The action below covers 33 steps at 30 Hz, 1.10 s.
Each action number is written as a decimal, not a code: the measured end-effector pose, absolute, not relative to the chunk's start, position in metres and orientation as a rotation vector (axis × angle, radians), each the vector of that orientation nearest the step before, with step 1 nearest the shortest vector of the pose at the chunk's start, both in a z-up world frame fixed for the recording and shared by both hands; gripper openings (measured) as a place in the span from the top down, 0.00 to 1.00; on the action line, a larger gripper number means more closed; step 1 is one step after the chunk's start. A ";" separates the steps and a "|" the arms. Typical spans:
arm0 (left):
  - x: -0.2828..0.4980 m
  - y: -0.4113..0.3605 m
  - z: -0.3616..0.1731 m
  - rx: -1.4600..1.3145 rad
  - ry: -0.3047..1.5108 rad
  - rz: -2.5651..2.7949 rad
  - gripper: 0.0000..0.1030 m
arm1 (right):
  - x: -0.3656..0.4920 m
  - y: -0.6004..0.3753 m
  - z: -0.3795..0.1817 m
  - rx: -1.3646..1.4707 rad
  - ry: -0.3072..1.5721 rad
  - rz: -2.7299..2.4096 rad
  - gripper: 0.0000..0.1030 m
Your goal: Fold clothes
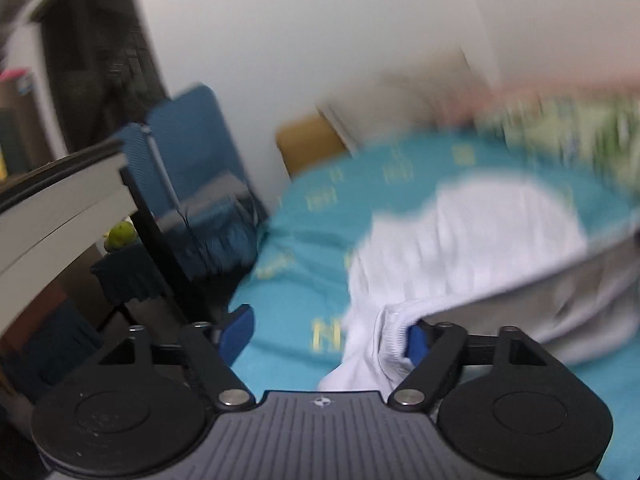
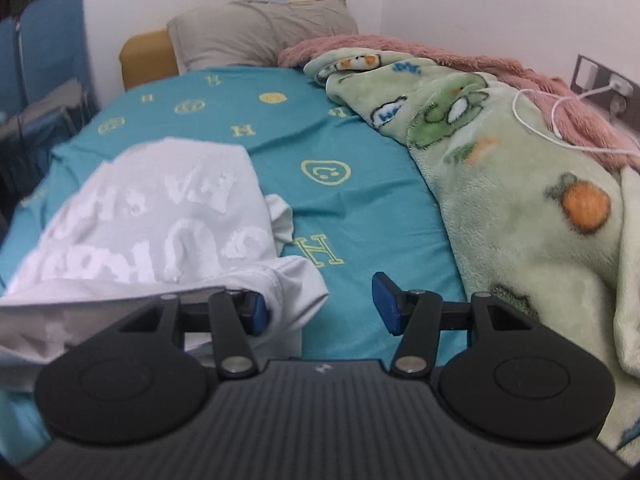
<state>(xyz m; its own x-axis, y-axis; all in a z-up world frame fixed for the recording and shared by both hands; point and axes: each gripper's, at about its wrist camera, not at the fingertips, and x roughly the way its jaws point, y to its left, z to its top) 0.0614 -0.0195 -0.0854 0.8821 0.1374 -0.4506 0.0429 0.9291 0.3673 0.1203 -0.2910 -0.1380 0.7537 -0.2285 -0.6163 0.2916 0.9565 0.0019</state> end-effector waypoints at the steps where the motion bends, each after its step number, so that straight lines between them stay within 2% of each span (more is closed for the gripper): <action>1: 0.062 -0.021 -0.089 0.391 0.506 0.041 0.22 | 0.119 -0.292 -0.137 0.111 0.653 -0.281 0.47; 14: 0.074 -0.041 -0.138 0.533 0.699 -0.065 0.20 | 0.123 -0.286 -0.145 0.109 0.697 -0.237 0.47; 20: 0.082 -0.011 -0.121 0.391 0.644 0.103 0.17 | 0.133 -0.283 -0.174 0.008 0.814 -0.290 0.47; 22: 0.078 -0.002 -0.107 0.330 0.585 0.137 0.13 | 0.131 -0.292 -0.169 0.066 0.775 -0.320 0.47; 26: 0.062 0.009 -0.072 0.221 0.443 0.169 0.12 | 0.114 -0.293 -0.133 0.124 0.566 -0.343 0.47; 28: 0.050 0.013 -0.048 0.194 0.349 0.211 0.07 | 0.106 -0.289 -0.107 0.143 0.468 -0.346 0.43; 33: 0.034 0.025 0.030 0.067 0.173 0.268 0.07 | 0.080 -0.274 -0.022 0.164 0.237 -0.323 0.43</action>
